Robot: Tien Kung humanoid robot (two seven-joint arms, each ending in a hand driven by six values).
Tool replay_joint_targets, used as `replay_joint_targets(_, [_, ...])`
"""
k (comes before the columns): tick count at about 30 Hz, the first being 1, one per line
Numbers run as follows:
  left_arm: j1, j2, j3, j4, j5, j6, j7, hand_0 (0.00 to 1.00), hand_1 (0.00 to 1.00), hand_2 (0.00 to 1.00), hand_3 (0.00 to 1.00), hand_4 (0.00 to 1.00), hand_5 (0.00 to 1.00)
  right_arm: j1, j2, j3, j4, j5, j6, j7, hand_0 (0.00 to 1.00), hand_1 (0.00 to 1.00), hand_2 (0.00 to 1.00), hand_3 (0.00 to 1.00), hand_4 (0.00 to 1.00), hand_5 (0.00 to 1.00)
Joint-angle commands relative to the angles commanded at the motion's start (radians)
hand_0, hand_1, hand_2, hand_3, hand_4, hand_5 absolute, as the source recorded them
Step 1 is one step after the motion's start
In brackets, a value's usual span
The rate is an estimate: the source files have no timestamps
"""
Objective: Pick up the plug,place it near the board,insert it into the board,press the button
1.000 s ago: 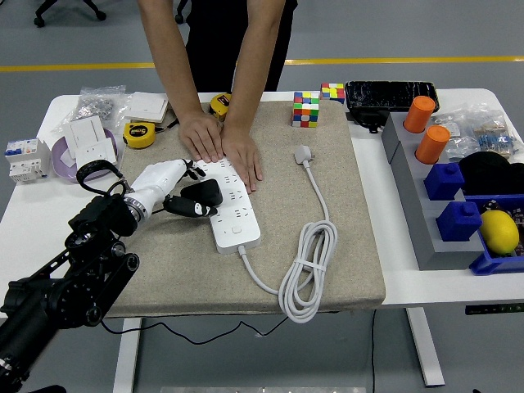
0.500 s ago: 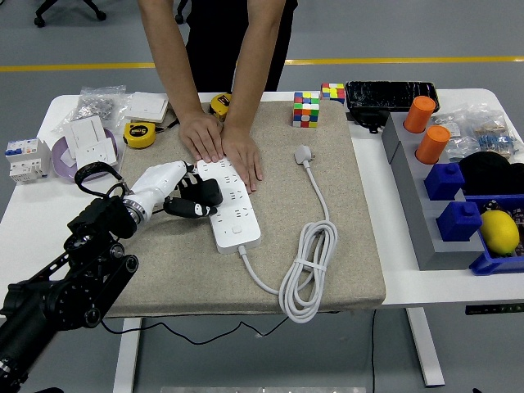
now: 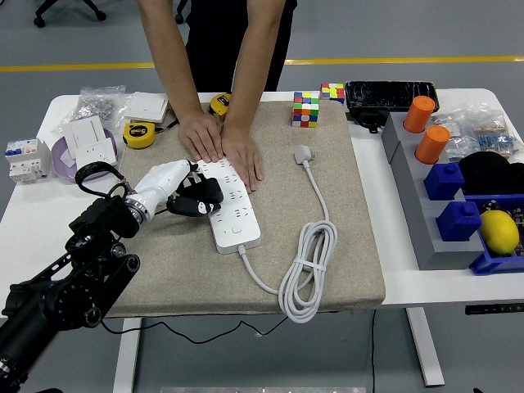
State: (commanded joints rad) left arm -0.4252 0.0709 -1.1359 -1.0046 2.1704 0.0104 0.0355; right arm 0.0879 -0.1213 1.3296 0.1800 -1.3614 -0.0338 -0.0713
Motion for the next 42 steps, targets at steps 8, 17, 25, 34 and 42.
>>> replay_joint_targets(8, [0.004, 0.002, 0.000, -0.007, -0.002, 0.002, 0.002, 0.326, 0.219, 0.260, 0.307, 0.614, 0.279, -0.001, -0.003, -0.001, 0.000, -0.002, 0.000, -0.002, 0.796, 0.715, 0.719, 0.762, 0.998, 0.940])
replay_joint_targets(17, [0.013, -0.001, -0.007, -0.019, 0.027, 0.028, -0.001, 0.330, 0.214, 0.227, 0.236, 0.613, 0.306, -0.001, -0.003, -0.004, 0.000, 0.000, 0.000, -0.001, 0.796, 0.715, 0.719, 0.762, 0.998, 0.940])
replay_joint_targets(25, [0.012, 0.005, -0.028, -0.045, 0.029, 0.016, 0.006, 0.329, 0.200, 0.200, 0.206, 0.608, 0.324, 0.000, -0.003, -0.002, 0.000, 0.001, 0.000, -0.002, 0.796, 0.715, 0.719, 0.763, 0.998, 0.940])
replay_joint_targets(34, [0.042, 0.042, -0.144, -0.172, -0.002, -0.010, 0.022, 0.336, 0.212, 0.210, 0.201, 0.616, 0.337, 0.000, -0.002, 0.005, 0.000, 0.001, -0.001, -0.002, 0.796, 0.715, 0.719, 0.762, 0.998, 0.940])
replay_joint_targets(42, [0.070, 0.070, -0.224, -0.086, 0.022, 0.001, 0.010, 0.344, 0.224, 0.222, 0.213, 0.618, 0.346, -0.002, 0.000, 0.006, 0.000, 0.005, -0.002, -0.001, 0.795, 0.715, 0.719, 0.762, 0.998, 0.939])
